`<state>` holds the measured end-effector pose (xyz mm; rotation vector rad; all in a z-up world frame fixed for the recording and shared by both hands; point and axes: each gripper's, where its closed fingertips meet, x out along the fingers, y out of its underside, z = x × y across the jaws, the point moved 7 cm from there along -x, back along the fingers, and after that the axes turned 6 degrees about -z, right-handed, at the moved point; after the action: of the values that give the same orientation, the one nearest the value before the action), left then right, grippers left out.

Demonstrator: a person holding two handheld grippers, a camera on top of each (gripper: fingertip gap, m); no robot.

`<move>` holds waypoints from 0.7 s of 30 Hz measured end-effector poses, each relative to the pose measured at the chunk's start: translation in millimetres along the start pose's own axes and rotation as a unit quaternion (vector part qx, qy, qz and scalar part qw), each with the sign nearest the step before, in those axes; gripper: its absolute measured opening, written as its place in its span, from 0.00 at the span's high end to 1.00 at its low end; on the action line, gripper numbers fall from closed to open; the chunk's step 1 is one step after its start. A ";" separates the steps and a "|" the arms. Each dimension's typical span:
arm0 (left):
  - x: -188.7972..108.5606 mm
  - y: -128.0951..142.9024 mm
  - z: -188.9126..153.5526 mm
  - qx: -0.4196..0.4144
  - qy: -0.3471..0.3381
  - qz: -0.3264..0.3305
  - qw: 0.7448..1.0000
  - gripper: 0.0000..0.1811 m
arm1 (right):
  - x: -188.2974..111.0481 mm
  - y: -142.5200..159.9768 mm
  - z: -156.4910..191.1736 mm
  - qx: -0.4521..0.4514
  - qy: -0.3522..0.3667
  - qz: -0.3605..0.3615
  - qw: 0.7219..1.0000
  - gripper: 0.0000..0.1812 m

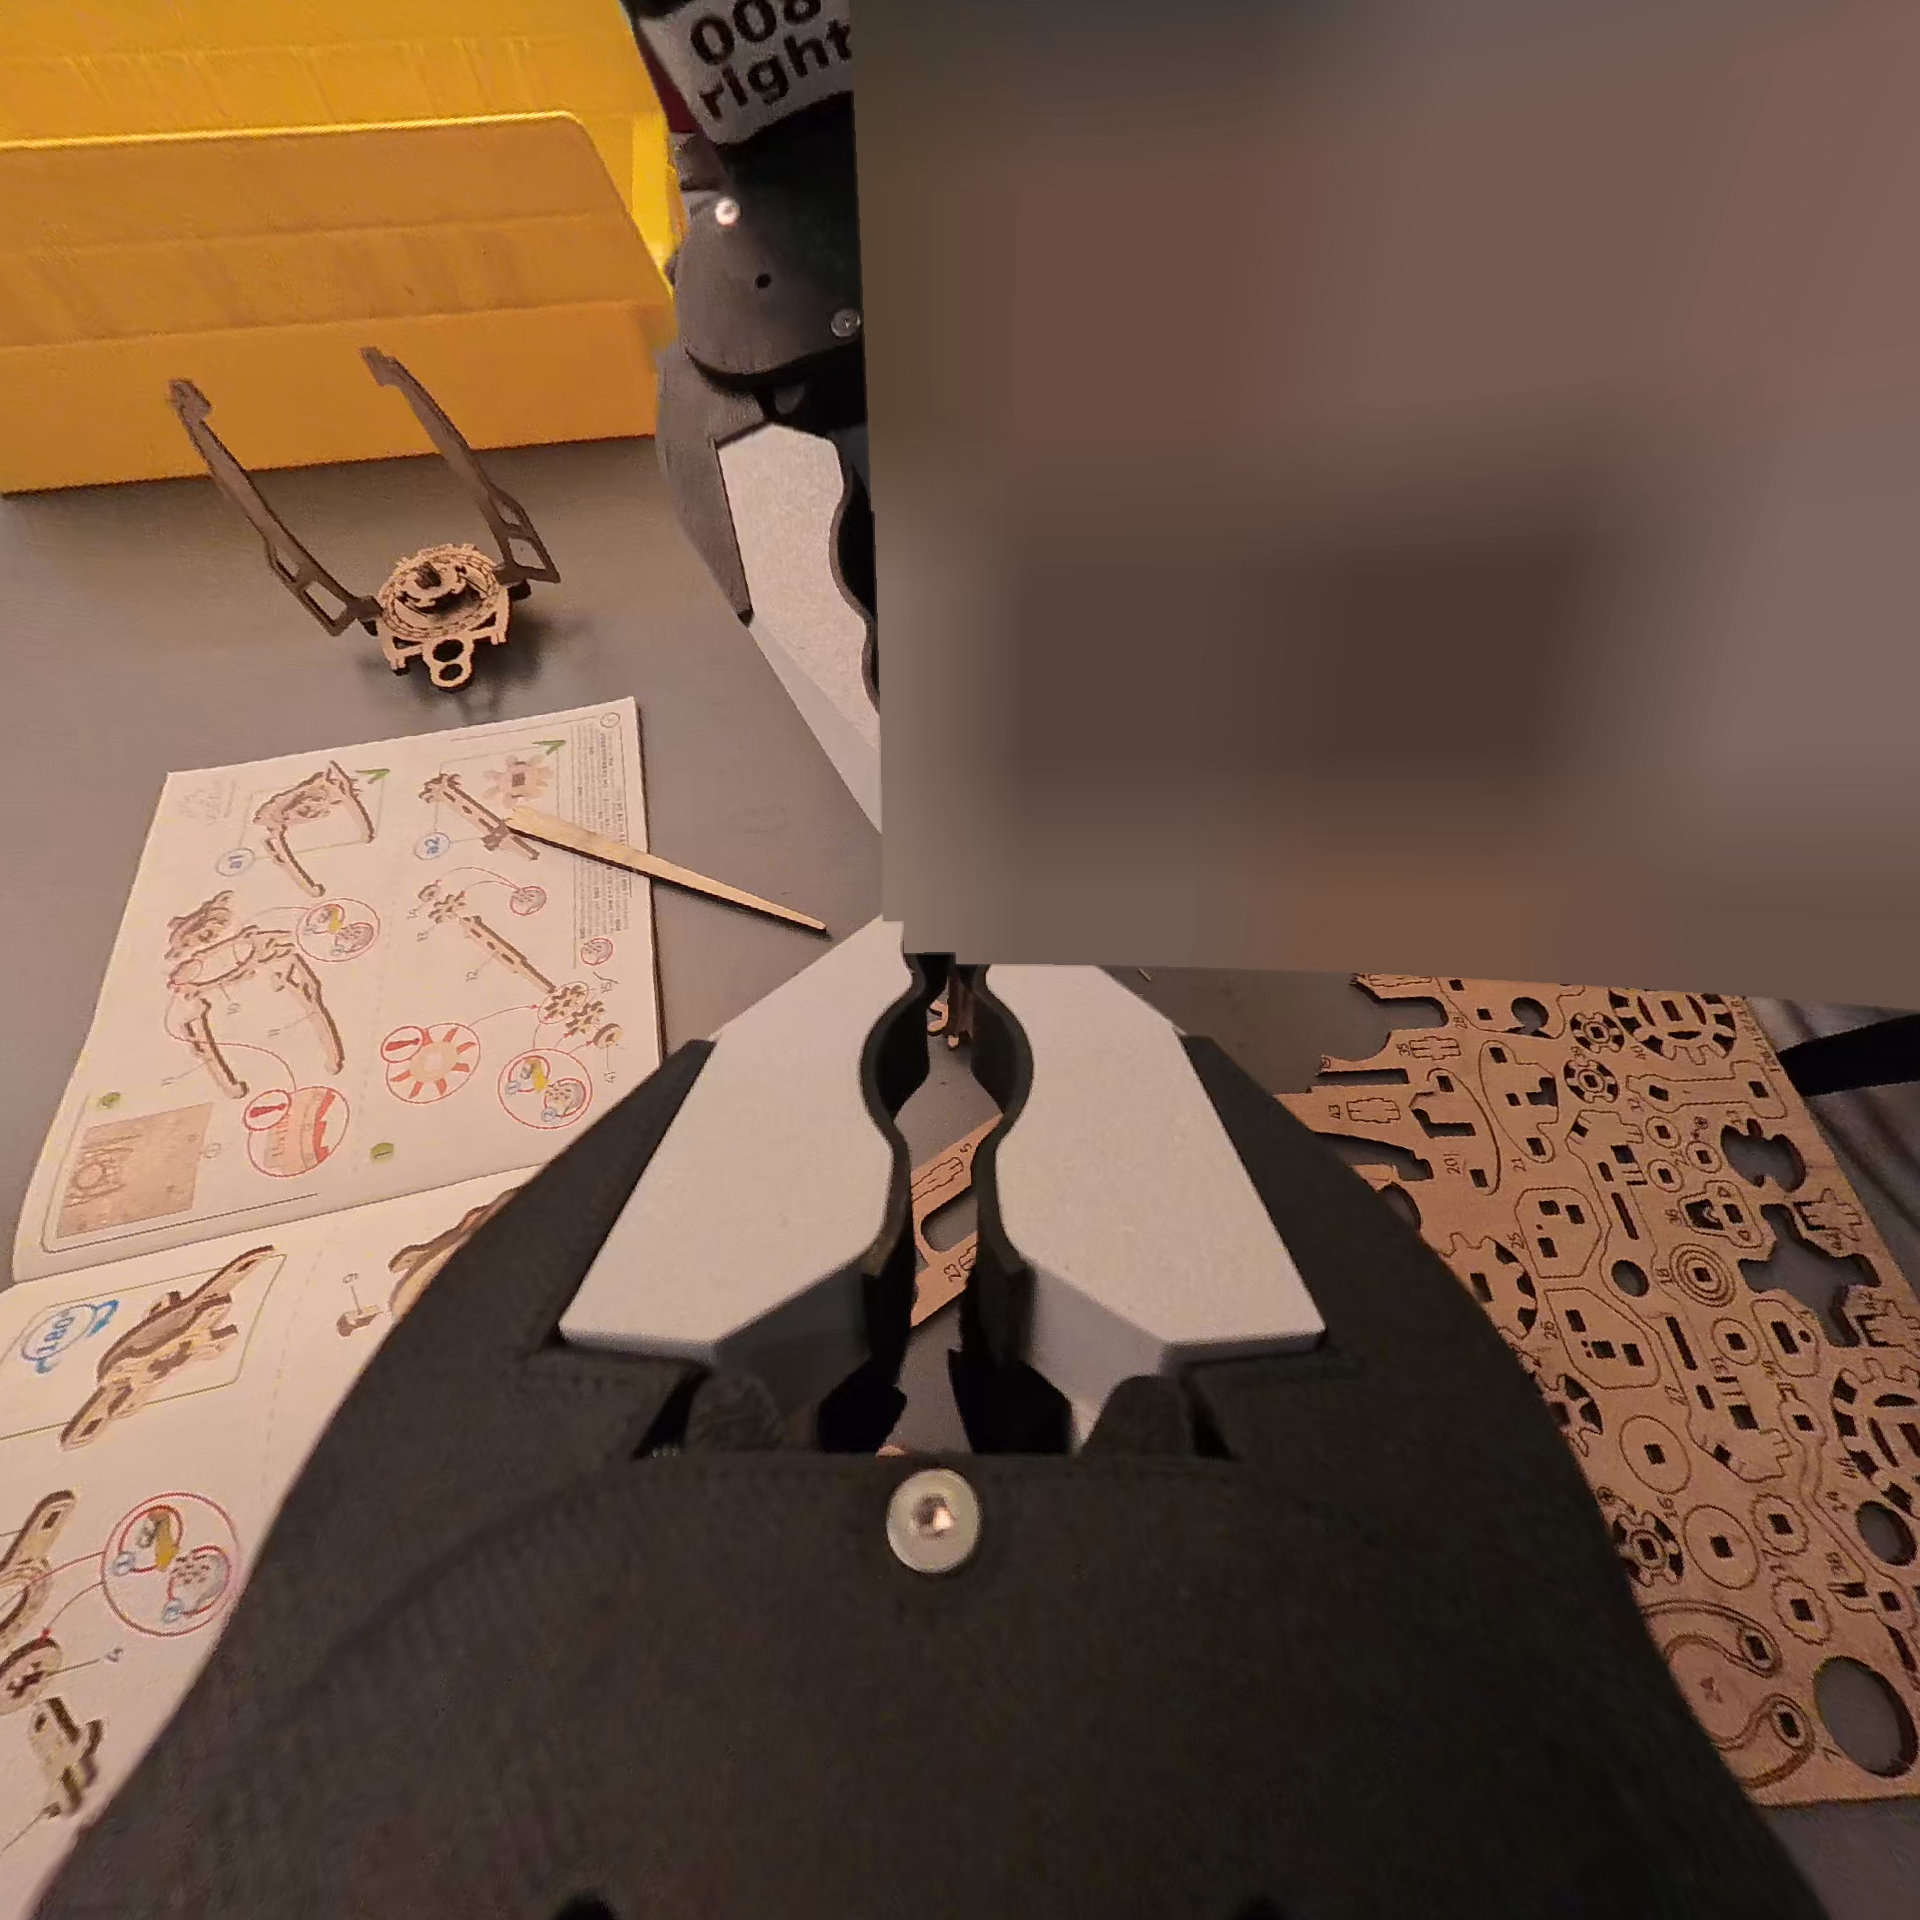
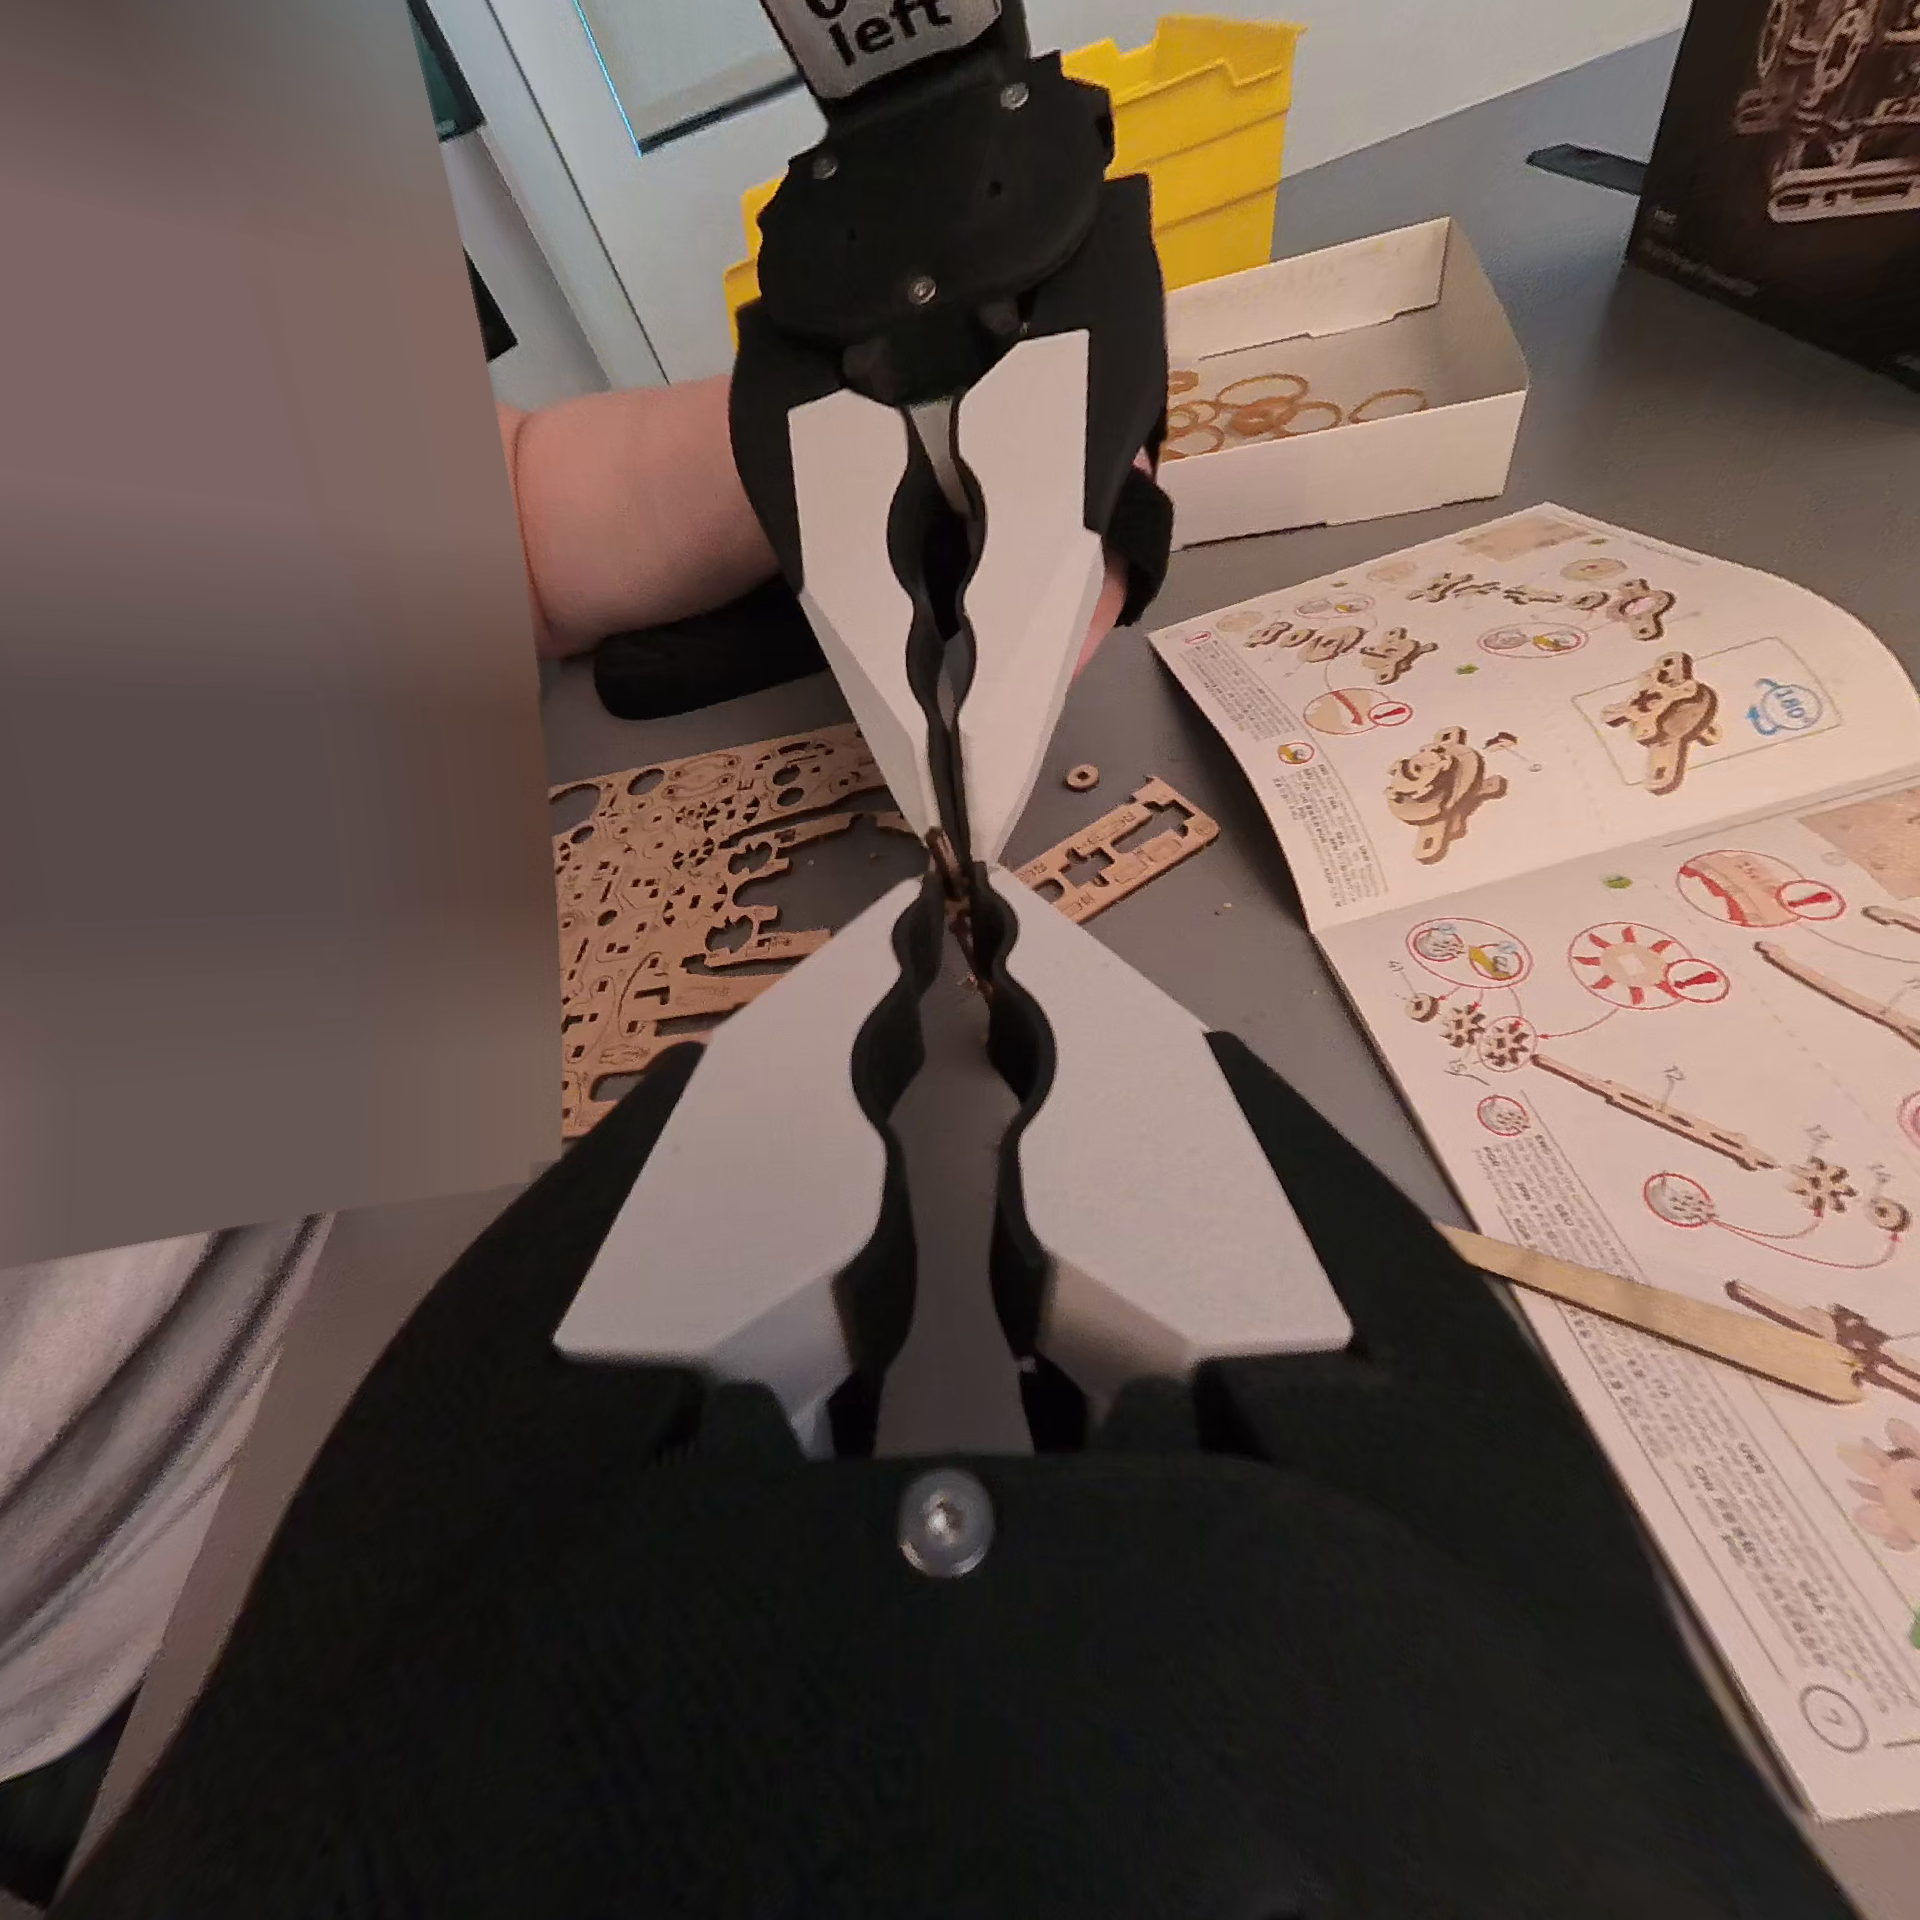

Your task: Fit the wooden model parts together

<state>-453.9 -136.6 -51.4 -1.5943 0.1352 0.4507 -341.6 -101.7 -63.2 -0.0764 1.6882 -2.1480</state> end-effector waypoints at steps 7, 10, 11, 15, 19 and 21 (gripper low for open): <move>1.1 1.0 5.0 -0.048 0.009 -0.016 0.999 1.00 | -1.8 0.1 -5.8 0.040 -0.011 -0.014 0.999 0.97; 1.9 0.7 5.3 -0.050 0.005 -0.016 0.999 1.00 | -2.7 0.3 -8.0 0.057 -0.014 -0.017 0.998 0.97; 1.8 0.8 5.3 -0.053 0.006 -0.016 0.998 1.00 | -2.7 0.4 -8.4 0.064 -0.016 -0.018 0.998 0.97; 1.9 0.7 5.3 -0.049 0.003 -0.015 0.999 1.00 | -2.5 0.7 -9.9 0.087 -0.023 -0.025 0.996 0.97; 1.8 0.4 5.5 -0.038 -0.006 -0.011 0.999 1.00 | -2.2 1.0 -11.6 0.110 -0.023 -0.032 0.993 0.97; 1.3 0.5 6.6 -0.036 -0.013 -0.010 0.999 1.00 | -2.0 1.1 -12.3 0.116 -0.014 -0.034 0.993 0.97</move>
<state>-454.2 -130.0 -52.5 -1.6591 0.0850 0.4651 -343.0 -89.9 -67.1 -0.0981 1.4288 -2.3673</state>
